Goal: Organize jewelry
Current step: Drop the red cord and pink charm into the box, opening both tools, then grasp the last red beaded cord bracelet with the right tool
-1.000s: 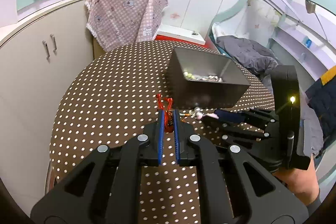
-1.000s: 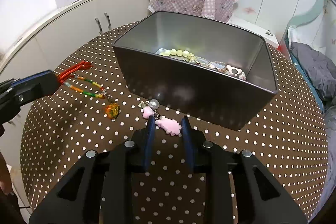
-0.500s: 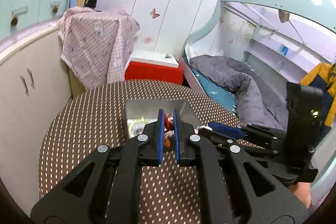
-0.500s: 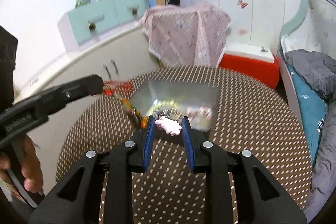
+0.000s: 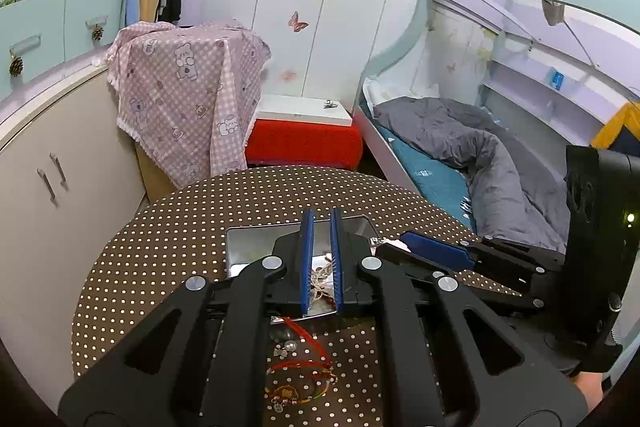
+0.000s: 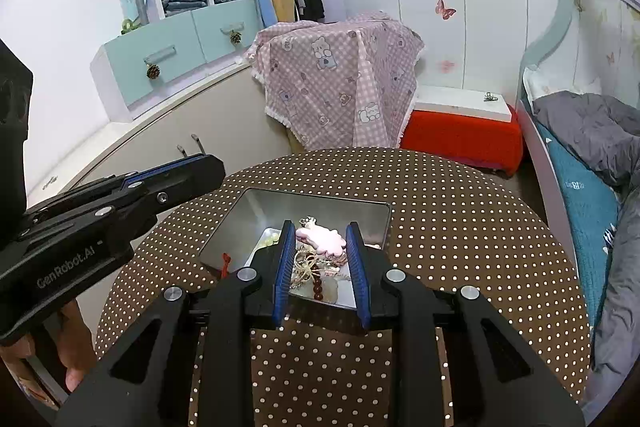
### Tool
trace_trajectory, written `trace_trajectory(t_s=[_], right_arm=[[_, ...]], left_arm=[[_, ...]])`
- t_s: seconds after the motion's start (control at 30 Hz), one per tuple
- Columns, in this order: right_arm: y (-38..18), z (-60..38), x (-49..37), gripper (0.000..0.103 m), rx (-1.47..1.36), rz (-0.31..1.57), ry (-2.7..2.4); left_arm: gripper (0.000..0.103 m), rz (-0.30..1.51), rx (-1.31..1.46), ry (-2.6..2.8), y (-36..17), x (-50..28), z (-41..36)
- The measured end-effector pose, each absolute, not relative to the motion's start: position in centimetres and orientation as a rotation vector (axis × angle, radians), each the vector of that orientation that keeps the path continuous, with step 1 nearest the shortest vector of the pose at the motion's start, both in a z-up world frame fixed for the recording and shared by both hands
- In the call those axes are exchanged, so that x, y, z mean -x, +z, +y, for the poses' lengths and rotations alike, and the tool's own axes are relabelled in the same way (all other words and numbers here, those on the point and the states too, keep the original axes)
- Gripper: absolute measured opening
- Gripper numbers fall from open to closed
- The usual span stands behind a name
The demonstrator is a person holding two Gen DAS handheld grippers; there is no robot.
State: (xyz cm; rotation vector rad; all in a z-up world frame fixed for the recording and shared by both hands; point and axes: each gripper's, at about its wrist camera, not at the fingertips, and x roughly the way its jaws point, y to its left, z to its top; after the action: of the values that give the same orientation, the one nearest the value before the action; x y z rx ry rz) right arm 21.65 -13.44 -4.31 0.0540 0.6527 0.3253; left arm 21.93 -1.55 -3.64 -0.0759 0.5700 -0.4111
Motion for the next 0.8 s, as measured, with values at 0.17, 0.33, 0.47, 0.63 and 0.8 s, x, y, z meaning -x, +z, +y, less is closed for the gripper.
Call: trace_trajectory(t_s=[0.17,0.33,0.47,0.63,0.8], right_arm=[[-4.4,-13.9,-21.6,0.024,-0.07,0.655,0.333],[-5.3,-14.0,-22.1,0.034,-0.098,0.704,0.348],[-5.4,-14.0,-21.3,0.039,-0.105,0.705,0.351],[-6.0,-13.5,-19.2,0.042,-0.104,0.722,0.386],[-8.3,-11.0,-18.0,0.043,-0.078,0.799,0.463]], left_arm=[[0.009,0.557,0.061,-0.415,-3.0,-21.7,-1.5],[0.009,0.656,0.068,-0.396,-5.3,-22.5,-1.7],[0.009,0.699,0.075,-0.386,-6.6,-22.3,-0.8],[0.015,0.723,0.08,-0.34,-7.5,-21.5,1.5],[0.07,0.699,0.097,-0.281,-8.3,-19.9,3.4]])
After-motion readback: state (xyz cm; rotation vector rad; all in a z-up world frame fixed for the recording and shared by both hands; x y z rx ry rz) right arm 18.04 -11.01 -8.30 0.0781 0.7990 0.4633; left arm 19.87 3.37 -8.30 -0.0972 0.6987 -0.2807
